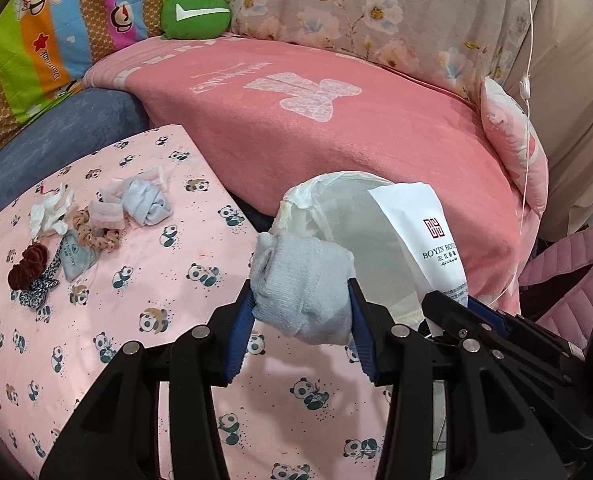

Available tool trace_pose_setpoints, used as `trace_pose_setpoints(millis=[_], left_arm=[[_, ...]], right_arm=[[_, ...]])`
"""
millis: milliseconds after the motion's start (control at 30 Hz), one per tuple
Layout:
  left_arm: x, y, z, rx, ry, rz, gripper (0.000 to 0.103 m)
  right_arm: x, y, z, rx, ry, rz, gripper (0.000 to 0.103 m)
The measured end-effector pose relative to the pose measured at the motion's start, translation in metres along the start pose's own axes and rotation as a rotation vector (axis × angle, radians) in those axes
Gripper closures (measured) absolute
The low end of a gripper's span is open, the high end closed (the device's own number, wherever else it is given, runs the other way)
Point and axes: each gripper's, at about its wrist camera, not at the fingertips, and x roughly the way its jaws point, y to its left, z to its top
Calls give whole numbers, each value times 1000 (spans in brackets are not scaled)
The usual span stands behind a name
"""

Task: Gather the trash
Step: 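Drop the packet into the wastebasket with right tool while left drops grey sock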

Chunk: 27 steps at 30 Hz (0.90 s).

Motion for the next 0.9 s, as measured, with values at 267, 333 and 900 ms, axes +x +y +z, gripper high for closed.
trace_pose_setpoints(millis=[267, 333, 900], left_arm=[[22, -29, 17, 49, 26, -43, 59], [27, -33, 20, 58, 33, -51, 59], [47, -43, 44, 69, -8, -8, 21]], right_arm=[[1, -37, 8, 53, -8, -37, 85], [3, -43, 11, 61, -9, -44, 84], [36, -65, 35, 87, 12, -89, 83]])
